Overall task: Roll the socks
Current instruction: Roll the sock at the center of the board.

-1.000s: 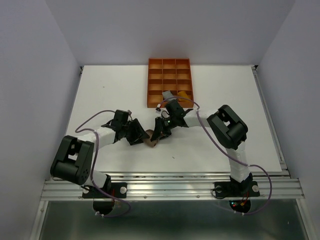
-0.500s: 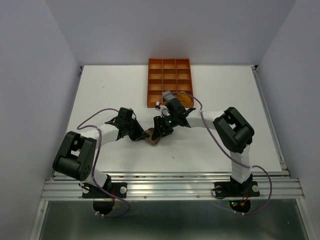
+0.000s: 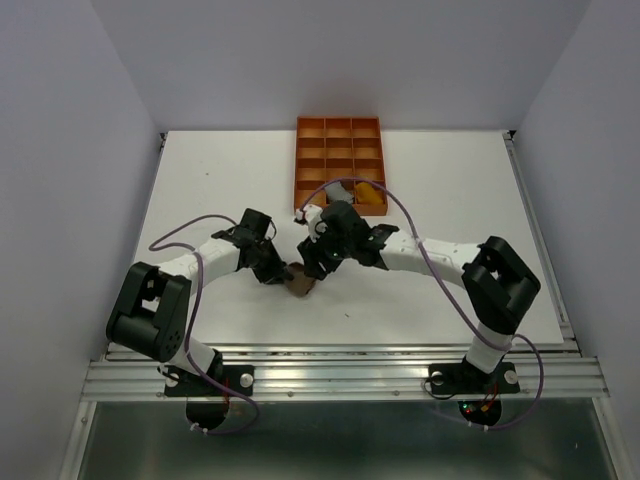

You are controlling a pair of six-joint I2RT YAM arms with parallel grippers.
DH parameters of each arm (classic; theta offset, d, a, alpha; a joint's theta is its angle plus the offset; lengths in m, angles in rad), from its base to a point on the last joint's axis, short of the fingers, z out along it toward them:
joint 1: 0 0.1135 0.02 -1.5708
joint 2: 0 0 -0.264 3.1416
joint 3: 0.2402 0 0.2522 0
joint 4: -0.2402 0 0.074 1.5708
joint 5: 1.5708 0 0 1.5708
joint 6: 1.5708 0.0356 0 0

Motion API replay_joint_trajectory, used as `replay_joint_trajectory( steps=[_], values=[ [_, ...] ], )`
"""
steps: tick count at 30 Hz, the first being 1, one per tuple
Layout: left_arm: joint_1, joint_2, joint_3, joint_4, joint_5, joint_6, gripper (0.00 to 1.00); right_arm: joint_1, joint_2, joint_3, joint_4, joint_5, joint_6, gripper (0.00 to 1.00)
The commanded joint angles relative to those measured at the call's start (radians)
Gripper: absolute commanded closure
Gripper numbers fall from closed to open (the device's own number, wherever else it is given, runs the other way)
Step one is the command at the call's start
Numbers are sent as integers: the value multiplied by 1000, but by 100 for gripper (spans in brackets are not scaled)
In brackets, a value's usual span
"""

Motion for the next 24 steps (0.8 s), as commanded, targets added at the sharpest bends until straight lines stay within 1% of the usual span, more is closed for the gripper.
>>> replay_joint_trajectory(
  steps=[1,4,5,11,15,18,24],
  values=[
    [-6,39,23,-178,-16,45,100,115,-41,11,26,125,-123,41],
    [-6,69,49,-210,15,44,100,164,-23,10,29,162,-129,41],
    [-5,70,55,-217,13,41,100,195,-18,2,33,181,-137,41],
    [-6,61,92,-226,35,13,100,270,11,-15,75,276,-186,41],
    [-6,56,101,-247,32,5,100,296,40,-4,84,392,-206,41],
    [-6,50,94,-254,32,-7,100,306,60,4,86,417,-207,41],
    [-6,58,89,-249,56,-18,100,329,81,-2,104,414,-195,41]
  ],
)
